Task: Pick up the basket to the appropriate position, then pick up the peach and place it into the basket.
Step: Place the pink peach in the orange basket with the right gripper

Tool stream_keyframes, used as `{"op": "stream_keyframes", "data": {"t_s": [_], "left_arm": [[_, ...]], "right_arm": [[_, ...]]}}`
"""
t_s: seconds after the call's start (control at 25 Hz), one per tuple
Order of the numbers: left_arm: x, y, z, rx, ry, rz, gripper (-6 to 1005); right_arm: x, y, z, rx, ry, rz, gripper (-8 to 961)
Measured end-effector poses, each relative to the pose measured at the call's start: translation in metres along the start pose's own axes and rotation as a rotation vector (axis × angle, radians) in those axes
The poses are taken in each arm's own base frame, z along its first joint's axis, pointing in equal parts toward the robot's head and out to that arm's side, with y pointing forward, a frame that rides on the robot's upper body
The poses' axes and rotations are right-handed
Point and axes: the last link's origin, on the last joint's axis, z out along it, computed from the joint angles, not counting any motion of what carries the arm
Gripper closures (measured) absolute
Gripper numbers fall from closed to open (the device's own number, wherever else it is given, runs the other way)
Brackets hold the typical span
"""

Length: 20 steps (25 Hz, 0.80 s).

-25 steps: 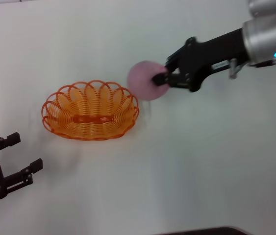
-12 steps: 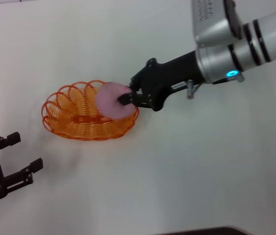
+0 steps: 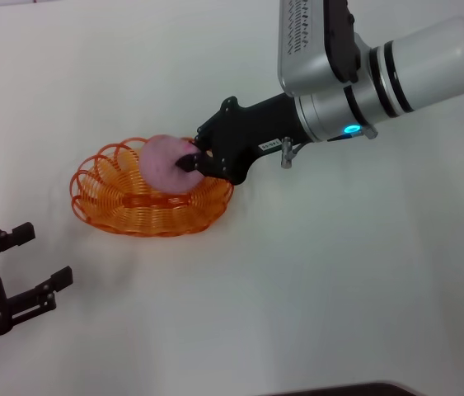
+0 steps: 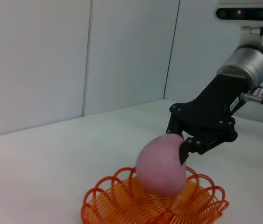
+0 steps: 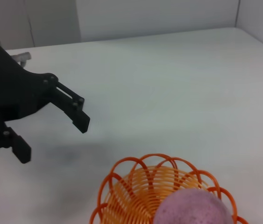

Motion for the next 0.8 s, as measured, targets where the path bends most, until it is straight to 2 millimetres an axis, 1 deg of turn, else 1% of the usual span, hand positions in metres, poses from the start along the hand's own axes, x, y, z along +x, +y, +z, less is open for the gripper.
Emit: {"op": "stream_keyframes", "data": {"t_s": [0.32,0.6,0.8], "left_arm": [[0.0007,0.0005,0.0002,-0.006,0.004,0.000,158],[0.0010,0.0003,-0.0001,-0.007,0.004,0.001,159],[0.0012,0.0003,-0.0003,-0.006,0.005,0.001,159]], "right_arm": [[0.0050,0.0011,0.0000,0.003,0.002,-0.010,731],[0.0091,0.0044,0.0026,0.008,-0.054,-0.022,721],[0.0096,0.0041,0.0022,0.011,-0.057,-0.022,509]]}}
